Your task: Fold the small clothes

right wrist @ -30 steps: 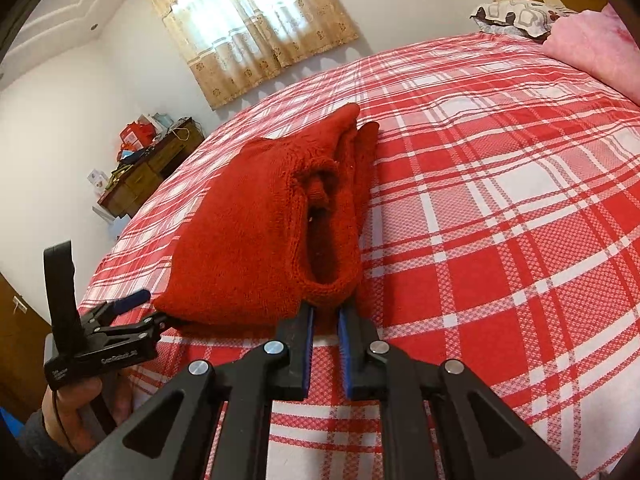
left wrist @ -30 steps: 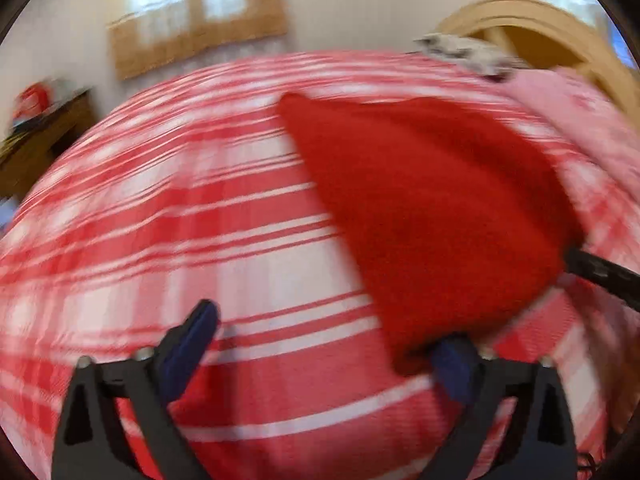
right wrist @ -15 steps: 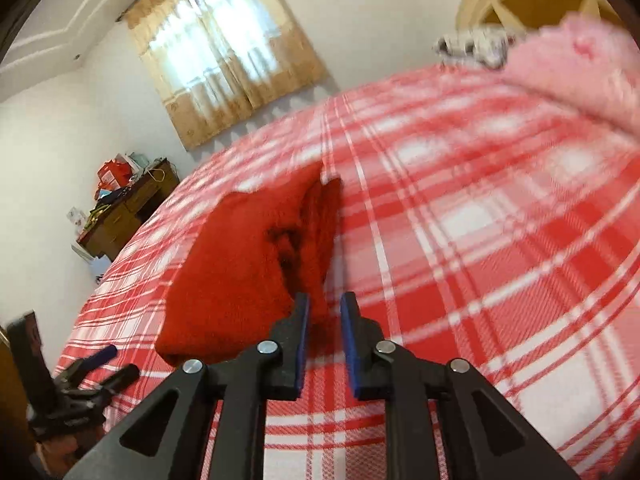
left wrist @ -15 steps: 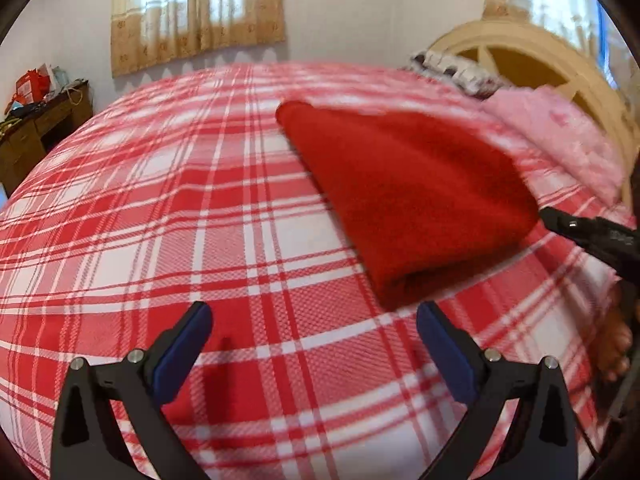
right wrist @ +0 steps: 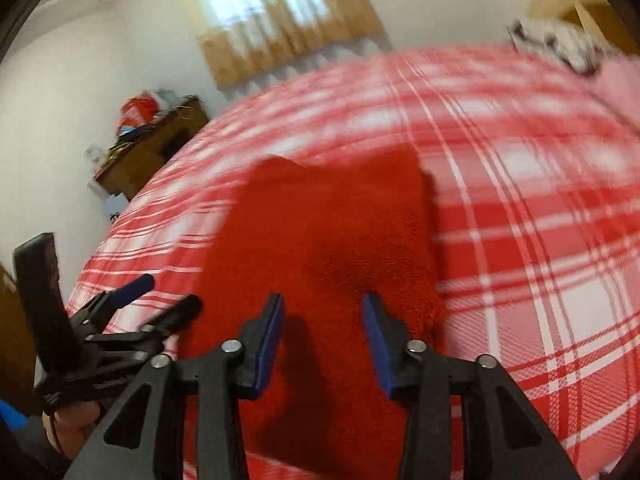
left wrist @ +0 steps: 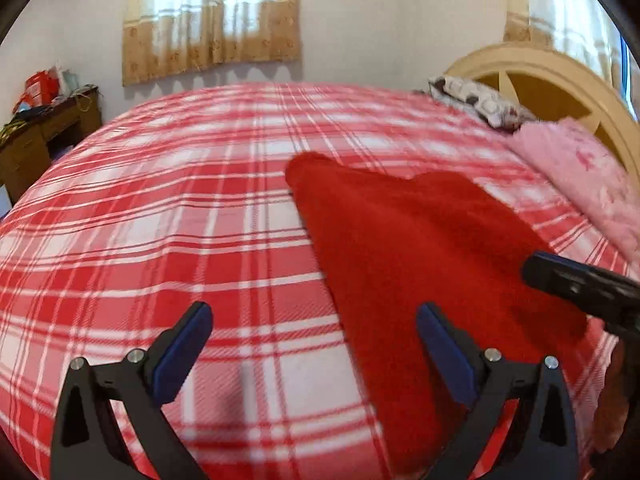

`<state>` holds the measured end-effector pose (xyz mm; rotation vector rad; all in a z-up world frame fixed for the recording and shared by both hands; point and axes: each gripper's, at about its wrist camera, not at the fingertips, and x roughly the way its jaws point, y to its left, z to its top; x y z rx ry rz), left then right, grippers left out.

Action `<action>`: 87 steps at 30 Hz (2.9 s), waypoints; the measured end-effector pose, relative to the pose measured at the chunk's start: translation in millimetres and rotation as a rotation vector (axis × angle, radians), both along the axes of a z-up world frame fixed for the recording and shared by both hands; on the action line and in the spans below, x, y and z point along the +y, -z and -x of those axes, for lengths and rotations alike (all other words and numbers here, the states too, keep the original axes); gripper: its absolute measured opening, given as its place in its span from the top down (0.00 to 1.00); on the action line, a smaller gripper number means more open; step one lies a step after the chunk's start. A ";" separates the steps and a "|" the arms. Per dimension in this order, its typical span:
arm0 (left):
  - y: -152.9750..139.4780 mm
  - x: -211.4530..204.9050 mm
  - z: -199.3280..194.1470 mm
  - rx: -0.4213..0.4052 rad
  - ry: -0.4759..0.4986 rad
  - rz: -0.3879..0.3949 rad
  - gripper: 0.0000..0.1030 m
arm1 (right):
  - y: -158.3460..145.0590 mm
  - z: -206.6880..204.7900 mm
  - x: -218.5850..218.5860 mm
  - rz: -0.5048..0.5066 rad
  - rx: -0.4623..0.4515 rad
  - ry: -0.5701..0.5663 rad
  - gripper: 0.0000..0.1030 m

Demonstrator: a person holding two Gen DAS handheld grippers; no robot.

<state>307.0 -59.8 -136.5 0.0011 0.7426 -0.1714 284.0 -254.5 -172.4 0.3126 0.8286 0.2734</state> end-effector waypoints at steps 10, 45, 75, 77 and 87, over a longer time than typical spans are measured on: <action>22.4 4.9 -10.1 0.082 0.016 0.140 0.00 | -40.7 -2.7 30.4 0.134 -0.074 -0.058 0.66; 20.3 -11.3 -4.7 0.065 0.068 0.090 0.00 | -15.3 -20.5 -23.9 -0.001 -0.017 -0.071 0.59; 25.7 -6.3 -10.7 0.134 0.181 0.285 0.00 | 39.7 -124.7 -85.2 -0.248 0.128 -0.039 0.32; 26.0 -7.2 -11.9 0.138 0.200 0.295 0.00 | 41.6 -128.9 -84.8 -0.267 0.143 -0.043 0.41; 20.5 -17.0 -7.2 0.163 0.247 0.357 0.42 | 32.0 -113.0 -74.9 -0.318 0.127 -0.057 0.74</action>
